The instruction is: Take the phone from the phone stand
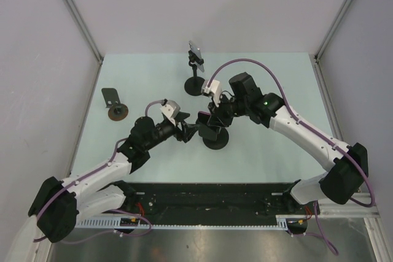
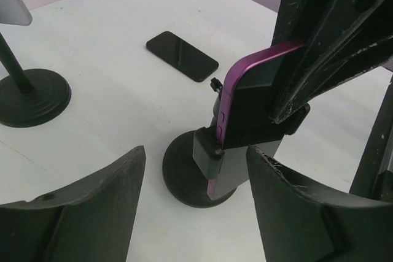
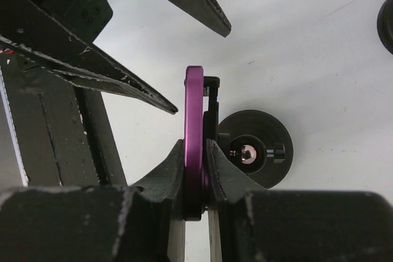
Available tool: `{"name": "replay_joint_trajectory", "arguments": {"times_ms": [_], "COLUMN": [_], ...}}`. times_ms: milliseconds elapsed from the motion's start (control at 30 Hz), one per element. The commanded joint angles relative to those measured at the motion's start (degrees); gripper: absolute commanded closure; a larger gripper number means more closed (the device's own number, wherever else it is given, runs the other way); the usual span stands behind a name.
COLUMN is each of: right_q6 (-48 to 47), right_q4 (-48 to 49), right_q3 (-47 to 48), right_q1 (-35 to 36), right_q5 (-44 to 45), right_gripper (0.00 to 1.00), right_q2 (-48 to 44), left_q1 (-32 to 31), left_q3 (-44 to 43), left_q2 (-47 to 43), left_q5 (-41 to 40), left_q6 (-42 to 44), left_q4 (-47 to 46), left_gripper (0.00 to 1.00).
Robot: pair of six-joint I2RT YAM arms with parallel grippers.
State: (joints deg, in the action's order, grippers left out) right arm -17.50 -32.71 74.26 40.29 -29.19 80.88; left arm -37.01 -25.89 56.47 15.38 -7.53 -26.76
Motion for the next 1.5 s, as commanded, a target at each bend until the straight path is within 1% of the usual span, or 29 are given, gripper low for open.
{"name": "replay_joint_trajectory", "arguments": {"times_ms": [0, 67, 133, 167, 233, 267, 733, 900, 1000, 1100, 1200, 1233, 1300, 1333, 1367, 1467], "right_q6": [1.94, 1.94, 1.76, 1.85, 1.94, 1.94, 2.2, 2.29, 2.2, 2.2, 2.03, 1.85, 1.59, 1.41, 1.06, 0.27], "right_q4": [2.03, 1.77, 1.51, 1.51, 1.33, 1.33, 1.95, 2.3, 2.12, 1.86, 1.42, 0.9, -0.33, -0.77, -1.3, -3.58], "right_q3": [0.27, 0.27, 0.27, 0.27, 0.27, 0.27, 0.27, 0.27, 0.27, 0.27, 0.27, 0.27, 0.27, 0.27, 0.27, 0.27], "right_q1": [1.1, 1.28, 1.54, 1.63, 1.81, 1.89, 1.9, 1.89, 1.9, 1.89, 2.07, 2.16, 2.16, 2.24, 2.25, 2.07], "right_q5": [-1.92, -1.66, -1.4, -1.31, -1.13, -1.05, 0.19, -0.34, -0.43, -0.78, -0.96, -0.96, -1.13, -1.22, -1.22, -1.04], "right_gripper": [1.0, 1.0, 1.0, 1.0, 1.0, 1.0, 1.0, 1.0, 1.0, 1.0, 1.0, 1.0, 1.0, 1.0, 1.0, 1.0], "right_q2": [-2.13, -2.13, -2.04, -2.04, -2.13, -2.13, -2.22, -2.04, -1.87, -1.69, -1.6, -1.6, -1.6, -1.6, -1.6, -1.87], "left_q1": [-0.78, -0.78, -0.78, -0.78, -0.78, -0.78, -0.78, -0.87, -0.87, -0.87, -0.87, -0.87, -0.87, -0.87, -0.87, -0.87], "left_q3": [-0.74, -0.57, -0.65, -0.74, -0.57, -0.48, 3.74, 2.78, 2.07, 1.63, 1.54, 1.54, 1.37, 1.54, 1.54, 1.89], "left_q2": [1.1, 1.63, 2.5, 2.68, 3.12, 3.12, 0.75, 1.8, 2.59, 3.12, 3.65, 3.91, 4.0, 4.0, 3.83, 3.39], "left_q5": [-2.8, -4.3, -4.48, -4.39, -4.48, -4.3, -7.29, -6.76, -6.94, -7.47, -7.99, -8.25, -8.78, -9.05, -9.31, -11.24], "left_q6": [-0.38, -0.21, 0.06, 0.23, 0.32, 0.32, -1.44, -1.35, -1.26, -1.35, -2.14, -2.14, -2.14, -2.23, -2.49, -3.1], "left_q4": [-5.4, -6.37, -7.33, -7.42, -7.69, -7.78, -8.04, -8.22, -8.66, -9.27, -10.41, -10.59, -10.68, -10.76, -10.77, -10.85], "left_gripper": [0.31, 0.35, 0.38, 0.41, 0.44, 0.48, 0.48, 0.48, 0.49, 0.53, 0.63, 0.75, 0.86, 0.95, 1.0, 1.0]}}
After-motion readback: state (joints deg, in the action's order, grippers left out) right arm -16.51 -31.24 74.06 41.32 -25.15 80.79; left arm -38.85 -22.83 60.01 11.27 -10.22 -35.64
